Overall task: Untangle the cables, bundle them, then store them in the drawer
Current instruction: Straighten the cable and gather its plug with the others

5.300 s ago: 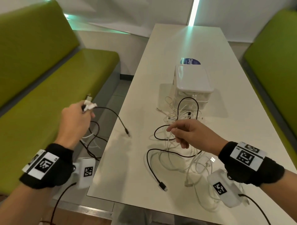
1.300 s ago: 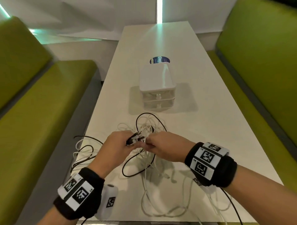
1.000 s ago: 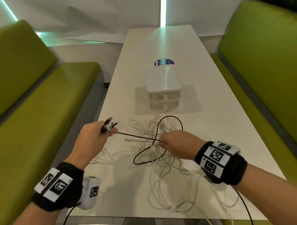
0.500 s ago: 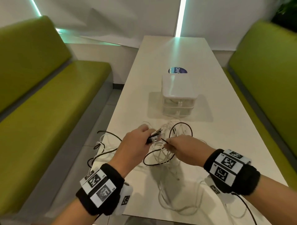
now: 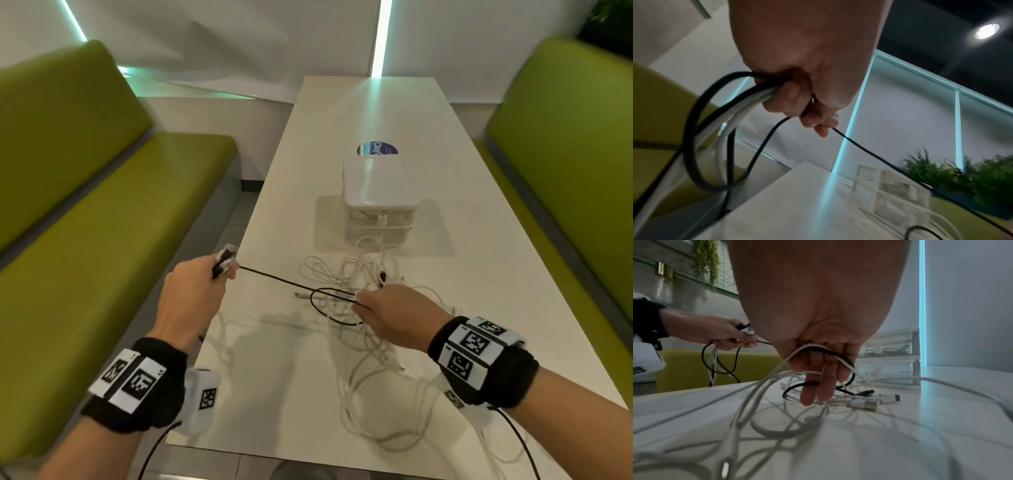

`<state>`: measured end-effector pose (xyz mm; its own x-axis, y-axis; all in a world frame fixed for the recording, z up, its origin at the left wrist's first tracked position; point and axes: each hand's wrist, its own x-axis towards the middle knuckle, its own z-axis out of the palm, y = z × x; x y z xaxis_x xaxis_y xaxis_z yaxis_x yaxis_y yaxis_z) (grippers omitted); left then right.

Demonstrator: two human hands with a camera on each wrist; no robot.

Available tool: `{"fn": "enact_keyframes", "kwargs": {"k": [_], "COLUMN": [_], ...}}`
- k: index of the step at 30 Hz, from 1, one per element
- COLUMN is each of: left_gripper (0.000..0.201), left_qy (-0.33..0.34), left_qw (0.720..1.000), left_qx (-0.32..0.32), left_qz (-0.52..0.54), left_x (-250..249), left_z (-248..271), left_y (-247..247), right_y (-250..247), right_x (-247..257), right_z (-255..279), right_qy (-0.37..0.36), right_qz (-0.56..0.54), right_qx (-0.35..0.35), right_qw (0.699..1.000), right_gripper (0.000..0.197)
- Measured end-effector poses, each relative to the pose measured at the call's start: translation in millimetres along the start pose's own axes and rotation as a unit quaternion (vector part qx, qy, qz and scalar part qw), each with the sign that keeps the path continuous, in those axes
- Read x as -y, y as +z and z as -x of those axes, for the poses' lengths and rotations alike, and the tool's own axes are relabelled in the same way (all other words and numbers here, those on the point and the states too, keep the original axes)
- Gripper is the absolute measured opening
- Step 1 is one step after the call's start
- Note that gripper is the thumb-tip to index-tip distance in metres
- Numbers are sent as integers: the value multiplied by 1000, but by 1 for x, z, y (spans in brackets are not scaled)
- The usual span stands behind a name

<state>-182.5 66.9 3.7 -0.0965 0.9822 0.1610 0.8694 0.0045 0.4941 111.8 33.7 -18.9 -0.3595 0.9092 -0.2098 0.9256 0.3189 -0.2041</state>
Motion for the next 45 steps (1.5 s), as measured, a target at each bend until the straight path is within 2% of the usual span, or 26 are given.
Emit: {"fn": "enact_keyframes", "kwargs": {"k": [5,9,12,14,16,19,22,24,26,28,30,31,34,36,39,42,45], "left_gripper": [33,32,12,22,28,42,48,55,56,42,35,33,31,34,34,17,18], "left_qy": [-22,-19,46,99,139,165,141,121,115,125,135,143,190,239,257,218,193], "left_qw": [1000,998,999,992,978,958,948,941,934,925,923,924,926,934,952,961,972], "left_qx": [8,34,-11,-34,-28,-29,-36,-31,-20,-17,-17,-17,-2,29,48,1,21], "left_qz": [-15,-48,-11,67,152,232,284,315,338,357,359,355,326,263,159,171,135], "left_x": [12,11,-4,-23,-49,-77,-86,-87,-89,-90,-92,-92,-95,-94,-94,-94,-96], "left_z": [2,2,9,17,23,28,25,25,27,30,32,33,32,33,33,24,22], "left_y": [-2,5,3,1,3,8,7,4,2,3,5,7,15,26,36,32,26], "right_y": [3,5,-8,-23,-38,-60,-80,-87,-89,-86,-84,-82,-78,-74,-73,-77,-78], "right_x": [-5,-3,-8,-11,-11,-9,-6,-2,1,4,8,10,22,29,32,28,19], "right_z": [4,2,-2,-4,-9,-15,-17,-17,-15,-14,-13,-13,-11,-10,-10,-10,-9], "right_qy": [0,-23,0,27,45,42,39,38,64,99,114,113,64,16,-35,-78,-55], "right_qz": [-55,-130,-213,-273,-312,-406,-455,-488,-540,-581,-571,-544,-362,-261,-143,-61,-112], "right_qx": [-19,-94,-94,-56,-29,-50,-138,-169,-144,-92,-55,-42,-3,7,-45,-110,-92], "right_qw": [998,987,973,960,948,912,879,856,827,802,811,830,930,965,988,989,988], "right_gripper": [33,28,29,32,35,36,36,36,37,40,41,39,31,25,23,28,35]}}
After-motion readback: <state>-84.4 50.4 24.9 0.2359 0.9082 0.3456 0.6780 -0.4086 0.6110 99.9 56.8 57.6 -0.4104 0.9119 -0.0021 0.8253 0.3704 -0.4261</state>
